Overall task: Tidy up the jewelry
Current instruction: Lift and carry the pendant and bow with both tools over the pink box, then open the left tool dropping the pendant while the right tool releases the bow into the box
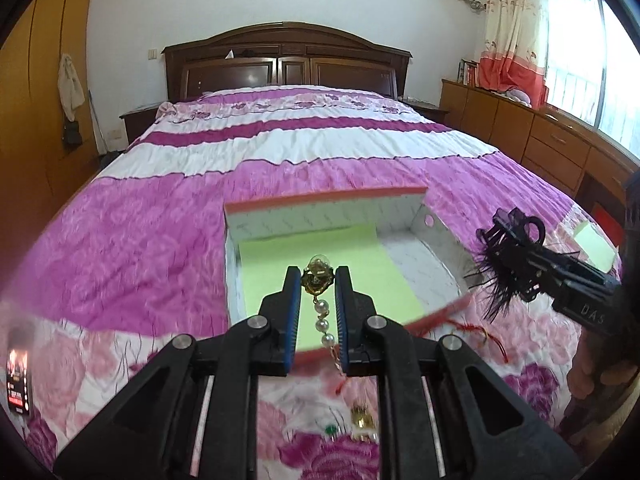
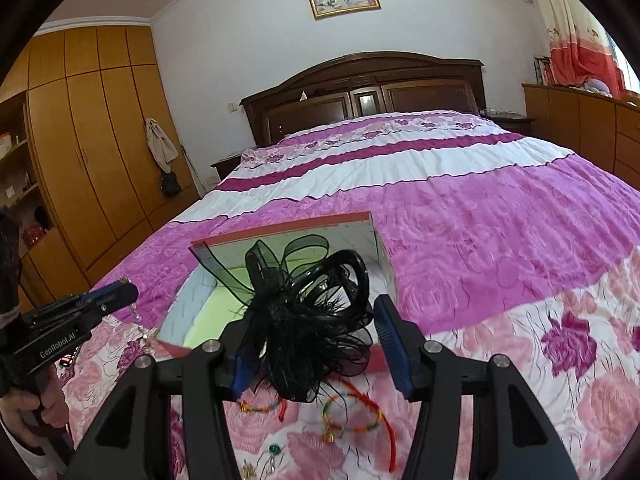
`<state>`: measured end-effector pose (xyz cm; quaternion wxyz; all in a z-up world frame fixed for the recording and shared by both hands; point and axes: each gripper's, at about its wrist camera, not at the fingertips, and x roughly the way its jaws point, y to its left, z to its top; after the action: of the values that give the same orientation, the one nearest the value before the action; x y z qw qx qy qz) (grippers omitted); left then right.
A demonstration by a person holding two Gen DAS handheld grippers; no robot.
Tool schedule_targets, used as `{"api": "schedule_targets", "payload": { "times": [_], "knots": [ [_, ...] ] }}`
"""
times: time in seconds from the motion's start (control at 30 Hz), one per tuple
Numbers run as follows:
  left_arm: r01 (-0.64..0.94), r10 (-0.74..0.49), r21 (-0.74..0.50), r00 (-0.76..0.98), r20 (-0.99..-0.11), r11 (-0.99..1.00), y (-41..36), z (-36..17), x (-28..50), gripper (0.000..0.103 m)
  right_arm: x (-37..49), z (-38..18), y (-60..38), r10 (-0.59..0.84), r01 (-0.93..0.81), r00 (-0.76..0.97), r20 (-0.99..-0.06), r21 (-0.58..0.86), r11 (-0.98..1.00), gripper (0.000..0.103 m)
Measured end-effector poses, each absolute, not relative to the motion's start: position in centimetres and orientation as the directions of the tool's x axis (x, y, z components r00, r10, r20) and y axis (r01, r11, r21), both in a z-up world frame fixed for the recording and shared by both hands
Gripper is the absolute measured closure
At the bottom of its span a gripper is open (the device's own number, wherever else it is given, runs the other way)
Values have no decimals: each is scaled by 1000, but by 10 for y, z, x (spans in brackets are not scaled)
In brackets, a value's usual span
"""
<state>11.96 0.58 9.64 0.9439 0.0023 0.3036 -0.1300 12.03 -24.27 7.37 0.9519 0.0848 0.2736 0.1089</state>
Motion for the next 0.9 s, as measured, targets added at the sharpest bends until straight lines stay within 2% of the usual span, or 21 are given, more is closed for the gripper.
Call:
{"api": "schedule_targets", "payload": {
  "times": [0.3,0.9],
  "knots": [
    [245,-231,-64,752,-618,968,-6,82,176,95,178,65,-227,220,-129,797,-563,197,972,46],
    [187,-178,-83,578,-797,979,-14,12,258,94,266,7,-219,116,-38,646,-755,121,992,46]
  ]
}}
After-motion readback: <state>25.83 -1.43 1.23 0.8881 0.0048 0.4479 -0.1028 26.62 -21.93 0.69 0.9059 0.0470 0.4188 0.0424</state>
